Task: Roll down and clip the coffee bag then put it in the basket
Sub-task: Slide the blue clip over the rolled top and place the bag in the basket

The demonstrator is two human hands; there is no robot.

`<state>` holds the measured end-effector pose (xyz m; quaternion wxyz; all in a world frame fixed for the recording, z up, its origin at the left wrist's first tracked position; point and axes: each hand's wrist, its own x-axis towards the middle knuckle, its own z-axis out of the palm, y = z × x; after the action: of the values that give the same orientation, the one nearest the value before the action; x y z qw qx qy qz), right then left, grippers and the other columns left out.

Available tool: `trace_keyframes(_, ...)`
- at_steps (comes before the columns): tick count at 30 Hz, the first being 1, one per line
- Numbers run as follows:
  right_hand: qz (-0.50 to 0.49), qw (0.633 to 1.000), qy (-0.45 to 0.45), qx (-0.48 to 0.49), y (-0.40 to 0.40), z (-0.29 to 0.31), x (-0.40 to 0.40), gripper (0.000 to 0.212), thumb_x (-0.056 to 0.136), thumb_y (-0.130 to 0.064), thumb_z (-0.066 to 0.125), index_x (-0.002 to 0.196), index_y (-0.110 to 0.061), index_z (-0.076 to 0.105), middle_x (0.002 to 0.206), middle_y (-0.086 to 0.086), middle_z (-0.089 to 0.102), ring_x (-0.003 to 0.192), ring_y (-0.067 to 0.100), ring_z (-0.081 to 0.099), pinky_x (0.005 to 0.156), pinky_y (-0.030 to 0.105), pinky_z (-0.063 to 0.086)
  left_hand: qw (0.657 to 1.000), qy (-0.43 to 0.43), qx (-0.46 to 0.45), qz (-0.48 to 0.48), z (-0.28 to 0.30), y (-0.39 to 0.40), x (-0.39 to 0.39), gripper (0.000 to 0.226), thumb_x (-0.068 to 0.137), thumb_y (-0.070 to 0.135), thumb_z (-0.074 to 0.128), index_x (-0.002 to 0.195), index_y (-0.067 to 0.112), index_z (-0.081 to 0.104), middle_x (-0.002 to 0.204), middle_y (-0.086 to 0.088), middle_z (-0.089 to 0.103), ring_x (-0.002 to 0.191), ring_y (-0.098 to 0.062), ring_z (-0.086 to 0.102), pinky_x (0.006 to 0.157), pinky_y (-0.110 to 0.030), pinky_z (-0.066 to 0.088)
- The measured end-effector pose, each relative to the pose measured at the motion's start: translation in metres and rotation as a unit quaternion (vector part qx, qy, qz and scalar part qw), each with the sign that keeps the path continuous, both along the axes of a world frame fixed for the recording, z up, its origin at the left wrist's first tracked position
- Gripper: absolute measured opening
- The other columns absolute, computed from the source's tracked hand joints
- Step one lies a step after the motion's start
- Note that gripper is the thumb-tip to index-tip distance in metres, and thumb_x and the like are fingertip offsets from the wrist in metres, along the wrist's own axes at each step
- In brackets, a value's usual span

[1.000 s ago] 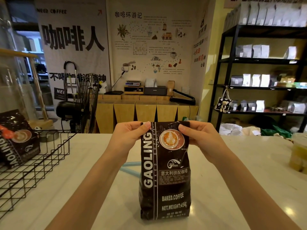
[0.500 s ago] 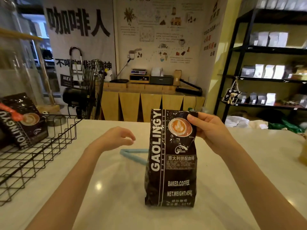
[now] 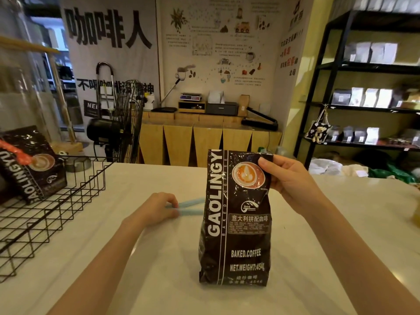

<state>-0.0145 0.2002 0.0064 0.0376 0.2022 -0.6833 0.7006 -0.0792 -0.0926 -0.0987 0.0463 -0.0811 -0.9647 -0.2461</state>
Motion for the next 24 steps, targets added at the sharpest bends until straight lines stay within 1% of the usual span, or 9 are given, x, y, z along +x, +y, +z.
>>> trace_keyframes(3, -0.001, 1.000, 0.000, -0.004, 0.000, 0.000, 0.000, 0.020, 0.070, -0.033, 0.064, 0.082, -0.021, 0.075, 0.076, -0.002, 0.077, 0.072, 0.010, 0.071, 0.059, 0.017, 0.054, 0.995, 0.042, 0.082, 0.026, 0.017, 0.010, 0.003, 0.005, 0.082, 0.023, 0.062, 0.082, 0.023, 0.057, 0.096, -0.004, 0.063, 0.082, -0.014, 0.054, 0.070, -0.023, 0.039)
trace_keyframes(5, -0.003, 1.000, -0.003, -0.005, 0.001, 0.000, 0.001, 0.021, 0.070, -0.032, 0.064, 0.083, -0.019, 0.074, 0.076, -0.002, 0.077, 0.073, 0.010, 0.071, 0.058, 0.016, 0.054, 0.979, 0.064, 0.190, 0.038, 0.038, 0.019, 0.010, 0.003, 0.084, 0.022, 0.060, 0.083, 0.019, 0.058, 0.092, -0.003, 0.063, 0.080, -0.014, 0.058, 0.065, -0.022, 0.044)
trace_keyframes(8, -0.006, 1.000, -0.003, -0.005, 0.001, 0.001, 0.001, 0.021, 0.070, -0.033, 0.064, 0.083, -0.020, 0.073, 0.077, -0.001, 0.077, 0.074, 0.011, 0.071, 0.058, 0.016, 0.054, 0.899, 0.010, 0.437, -0.034, 0.073, 0.029, 0.030, 0.010, 0.083, 0.024, 0.058, 0.088, 0.015, 0.061, 0.095, 0.000, 0.070, 0.094, -0.017, 0.066, 0.074, -0.026, 0.053)
trace_keyframes(10, -0.008, 1.000, -0.001, -0.002, 0.001, 0.001, 0.002, 0.020, 0.070, -0.033, 0.064, 0.082, -0.021, 0.074, 0.078, -0.001, 0.077, 0.075, 0.012, 0.071, 0.058, 0.016, 0.054, 0.852, -0.026, 0.508, -0.125, 0.093, 0.031, 0.045, 0.018, 0.077, 0.029, 0.060, 0.090, 0.016, 0.063, 0.093, 0.004, 0.074, 0.096, -0.014, 0.067, 0.079, -0.029, 0.055)
trace_keyframes(13, -0.006, 1.000, 0.004, -0.005, 0.001, 0.000, 0.002, 0.018, 0.072, -0.030, 0.063, 0.081, -0.021, 0.075, 0.077, -0.001, 0.077, 0.075, 0.013, 0.071, 0.060, 0.018, 0.055, 0.837, -0.036, 0.502, -0.214, 0.110, 0.036, 0.062, 0.020, 0.069, 0.033, 0.064, 0.084, 0.021, 0.066, 0.093, 0.005, 0.074, 0.097, -0.015, 0.067, 0.079, -0.027, 0.056)
trace_keyframes(16, -0.002, 1.000, 0.007, -0.008, 0.001, 0.001, 0.003, 0.018, 0.071, -0.030, 0.063, 0.082, -0.023, 0.075, 0.078, -0.001, 0.077, 0.076, 0.013, 0.071, 0.061, 0.018, 0.056, 0.849, -0.010, 0.478, -0.224, 0.117, 0.040, 0.071, 0.019, 0.065, 0.034, 0.066, 0.081, 0.024, 0.067, 0.093, 0.001, 0.073, 0.098, -0.020, 0.066, 0.084, -0.032, 0.055)
trace_keyframes(20, -0.001, 1.000, 0.015, -0.003, 0.000, 0.002, 0.005, 0.019, 0.070, -0.032, 0.063, 0.081, -0.020, 0.075, 0.074, -0.002, 0.077, 0.072, 0.011, 0.071, 0.058, 0.016, 0.054, 0.850, 0.025, 0.477, -0.220, 0.119, 0.046, 0.073, 0.023, 0.065, 0.031, 0.067, 0.087, 0.026, 0.066, 0.087, 0.000, 0.071, 0.093, -0.022, 0.066, 0.082, -0.031, 0.056)
trace_keyframes(22, -0.005, 1.000, 0.018, 0.001, 0.000, 0.001, 0.005, 0.019, 0.071, -0.032, 0.063, 0.081, -0.021, 0.075, 0.074, -0.001, 0.077, 0.073, 0.012, 0.071, 0.059, 0.017, 0.054, 0.849, 0.033, 0.482, -0.213, 0.118, 0.050, 0.074, 0.030, 0.067, 0.030, 0.066, 0.097, 0.026, 0.063, 0.089, -0.005, 0.072, 0.093, -0.023, 0.068, 0.081, -0.029, 0.056)
trace_keyframes(24, -0.006, 1.000, 0.020, -0.002, 0.000, 0.001, 0.004, 0.019, 0.070, -0.032, 0.063, 0.081, -0.022, 0.075, 0.075, -0.002, 0.077, 0.074, 0.011, 0.071, 0.060, 0.017, 0.055, 0.847, 0.032, 0.488, -0.211, 0.115, 0.055, 0.074, 0.037, 0.070, 0.027, 0.063, 0.107, 0.024, 0.060, 0.085, -0.002, 0.075, 0.091, -0.020, 0.069, 0.077, -0.025, 0.056)
